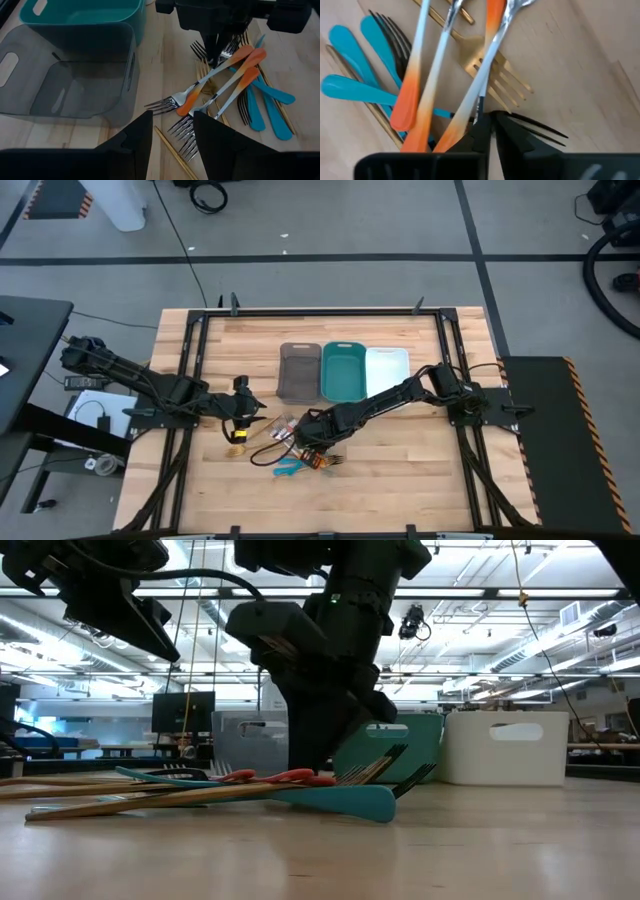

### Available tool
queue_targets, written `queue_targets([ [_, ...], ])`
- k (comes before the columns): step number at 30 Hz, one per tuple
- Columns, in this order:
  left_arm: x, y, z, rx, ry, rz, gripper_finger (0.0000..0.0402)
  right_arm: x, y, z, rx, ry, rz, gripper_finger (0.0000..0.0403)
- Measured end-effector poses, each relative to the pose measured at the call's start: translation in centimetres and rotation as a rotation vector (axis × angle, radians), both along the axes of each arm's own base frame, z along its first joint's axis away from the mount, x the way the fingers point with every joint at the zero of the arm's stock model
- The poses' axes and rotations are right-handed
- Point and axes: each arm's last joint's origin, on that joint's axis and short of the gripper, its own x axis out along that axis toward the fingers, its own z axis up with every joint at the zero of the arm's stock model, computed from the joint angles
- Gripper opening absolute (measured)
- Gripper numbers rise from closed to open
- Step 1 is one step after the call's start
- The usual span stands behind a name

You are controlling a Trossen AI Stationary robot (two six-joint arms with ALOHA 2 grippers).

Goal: Sort silverware by color (type)
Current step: Put the orange fork into the white bin

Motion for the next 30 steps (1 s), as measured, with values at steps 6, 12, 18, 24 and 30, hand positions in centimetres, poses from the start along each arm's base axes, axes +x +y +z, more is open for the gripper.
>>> queue_targets([
  [6, 0.00, 0.01, 0.00, 0.000, 0.000, 0.000, 0.0151, 0.03, 0.22, 0.03, -0.009, -0.012, -0.007, 0.0077],
  [12, 0.00, 0.00, 0.00, 0.000, 0.000, 0.000, 0.0151, 0.09, 0.37, -0.16, -0.020, -0.036, -0.017, 0.0101],
  [18, 0.00, 0.00, 0.00, 0.000, 0.000, 0.000, 0.0151, 0.24, 0.91, -0.65, -0.007, -0.092, -0.012, 0.0103],
  [24, 0.00, 0.00, 0.00, 0.000, 0.000, 0.000, 0.0151, 0.26, 0.82, -0.62, -0.022, -0.099, -0.021, 0.0103],
  [30, 0.00, 0.00, 0.00, 0.000, 0.000, 0.000, 0.0151, -0.04, 0.53, -0.90, -0.057, -0.068, -0.030, 0.0103],
])
